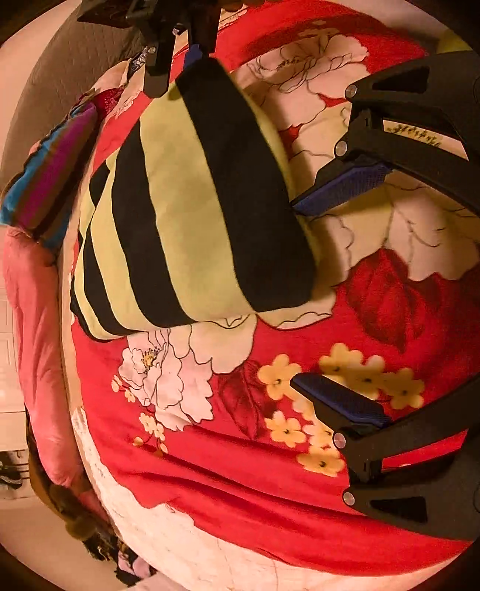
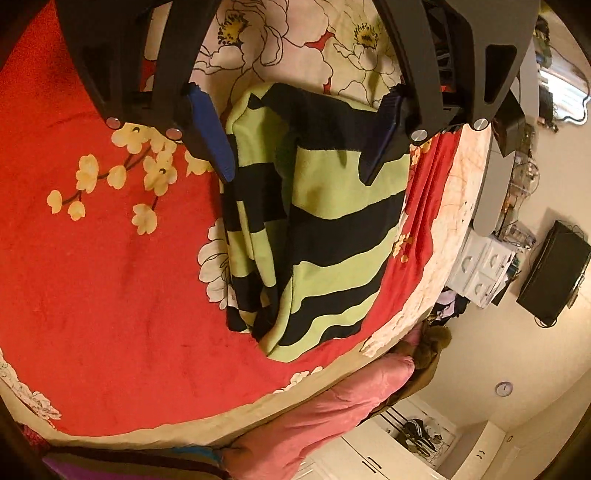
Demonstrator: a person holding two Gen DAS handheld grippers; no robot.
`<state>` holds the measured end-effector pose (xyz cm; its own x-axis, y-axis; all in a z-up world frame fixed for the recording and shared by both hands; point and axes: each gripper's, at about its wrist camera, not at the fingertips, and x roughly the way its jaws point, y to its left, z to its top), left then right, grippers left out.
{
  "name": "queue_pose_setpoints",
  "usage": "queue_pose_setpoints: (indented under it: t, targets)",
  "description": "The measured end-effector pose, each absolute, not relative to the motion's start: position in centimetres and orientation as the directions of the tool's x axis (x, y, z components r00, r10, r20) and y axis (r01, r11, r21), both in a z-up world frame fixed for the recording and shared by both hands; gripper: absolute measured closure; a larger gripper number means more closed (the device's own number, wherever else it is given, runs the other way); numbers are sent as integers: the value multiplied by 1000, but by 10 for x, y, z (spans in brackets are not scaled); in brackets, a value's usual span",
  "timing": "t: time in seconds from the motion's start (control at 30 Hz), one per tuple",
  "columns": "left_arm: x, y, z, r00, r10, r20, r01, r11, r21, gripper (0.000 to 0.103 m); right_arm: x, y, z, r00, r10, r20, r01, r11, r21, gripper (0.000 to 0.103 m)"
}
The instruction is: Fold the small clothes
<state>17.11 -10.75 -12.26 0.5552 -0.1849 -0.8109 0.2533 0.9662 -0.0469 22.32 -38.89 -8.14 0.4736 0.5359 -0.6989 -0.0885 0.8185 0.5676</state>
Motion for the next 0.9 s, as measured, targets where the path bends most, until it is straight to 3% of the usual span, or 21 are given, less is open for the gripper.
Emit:
queue_pose_setpoints:
  t: [0.13,0.2,0.23,0.27,0.3,0.47,0.5,0.67,0.9]
  targets:
    - [174,-101,-123,541,-253,-802,252,959,-132,52,224,-388,-84,461,521,-719,-83,831,549,34]
    - [170,-103,-117,547,-275,-790,271,952,-144,74,226,-385,-93,430,509,-745,-65,841,537,36]
    - [168,-105,-114,557,-277,-783,283,950,-134,77,228,-382,-97,420,510,-750,-66,842,536,56]
    - [167,-107,-111,567,-269,-778,289,950,-118,78,228,-379,-99,413,512,-753,-73,843,534,81]
    - [164,-108,-107,581,-262,-771,296,950,-100,78,228,-373,-97,412,524,-745,-99,839,535,87]
    - [167,-87,-102,600,-270,-753,240,959,-153,79,217,-355,-53,516,544,-661,-237,833,500,91]
    - [170,-83,-104,595,-276,-755,229,958,-170,75,219,-355,-53,519,546,-658,-242,832,500,91]
    - [168,-93,-110,575,-268,-773,258,956,-139,70,228,-368,-90,489,457,-743,-135,881,453,92]
    - [170,-93,-117,547,-277,-790,255,954,-158,65,216,-368,-107,514,412,-753,-133,905,404,91]
